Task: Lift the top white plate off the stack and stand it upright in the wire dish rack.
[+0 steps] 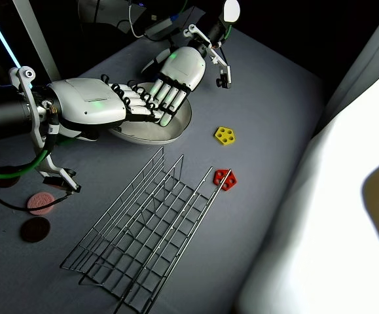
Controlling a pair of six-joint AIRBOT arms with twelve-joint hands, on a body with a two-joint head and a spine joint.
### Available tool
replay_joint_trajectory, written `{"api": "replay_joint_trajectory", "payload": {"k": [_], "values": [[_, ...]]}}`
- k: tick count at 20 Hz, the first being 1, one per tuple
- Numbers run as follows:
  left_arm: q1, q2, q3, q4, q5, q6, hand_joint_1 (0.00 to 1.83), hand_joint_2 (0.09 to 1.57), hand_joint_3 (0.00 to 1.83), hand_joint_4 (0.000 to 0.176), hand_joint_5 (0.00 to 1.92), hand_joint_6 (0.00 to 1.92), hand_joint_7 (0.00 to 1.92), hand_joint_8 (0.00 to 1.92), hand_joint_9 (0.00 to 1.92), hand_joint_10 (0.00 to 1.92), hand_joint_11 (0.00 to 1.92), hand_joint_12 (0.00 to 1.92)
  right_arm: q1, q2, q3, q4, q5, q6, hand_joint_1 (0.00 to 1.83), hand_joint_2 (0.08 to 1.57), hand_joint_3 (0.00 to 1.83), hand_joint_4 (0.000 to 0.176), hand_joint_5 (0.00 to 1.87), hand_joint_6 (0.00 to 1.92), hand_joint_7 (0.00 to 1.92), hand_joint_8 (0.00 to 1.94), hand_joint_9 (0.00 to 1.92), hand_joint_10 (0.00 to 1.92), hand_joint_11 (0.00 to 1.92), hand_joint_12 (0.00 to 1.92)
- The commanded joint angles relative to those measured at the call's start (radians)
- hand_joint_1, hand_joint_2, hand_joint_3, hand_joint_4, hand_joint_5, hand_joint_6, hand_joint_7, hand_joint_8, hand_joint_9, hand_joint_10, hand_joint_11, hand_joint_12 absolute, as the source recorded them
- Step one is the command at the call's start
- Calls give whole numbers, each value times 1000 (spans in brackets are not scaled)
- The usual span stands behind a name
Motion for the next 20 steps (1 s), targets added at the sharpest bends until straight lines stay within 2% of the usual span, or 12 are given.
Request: {"api": "replay_joint_trajectory", "payload": {"k": [1,5,10,14,15,18,20], "values": [[-9,-11,4,-19,19,-3,36,1028,0,0,97,4,118,1,118,1,160,13,1,6,2,43,72,-4,1199,1011,4,0,98,5,77,3,113,3,221,49],[-10,-13,8,-19,16,-3,43,1028,0,0,108,9,139,6,145,8,157,11,-5,-16,18,43,71,-5,1174,1027,8,0,100,2,88,5,117,2,217,48],[-4,-13,8,-19,16,-3,70,1024,0,0,109,6,117,1,105,0,140,3,-7,-50,48,53,54,-5,1208,1016,1,0,131,4,124,5,156,6,237,60],[1,-13,14,-19,16,-3,25,1025,0,0,110,2,129,3,125,4,147,6,-13,-73,69,57,46,-5,1261,1004,2,0,200,6,185,6,203,4,266,68],[1,-13,15,-19,15,-3,107,1014,0,0,123,6,137,5,140,8,160,12,-15,-77,74,58,46,-5,1226,1027,10,0,188,0,179,2,202,2,267,67],[1,-13,15,-19,15,-3,22,1022,0,0,98,1,121,0,115,0,146,5,-17,-88,86,68,46,-5,1259,1018,3,0,258,8,252,6,277,9,331,84],[1,-13,15,-19,14,-3,44,1018,0,0,108,4,128,2,114,0,145,4,-17,-98,95,78,46,-5,1286,1007,0,0,325,8,303,6,327,8,372,90]]}}
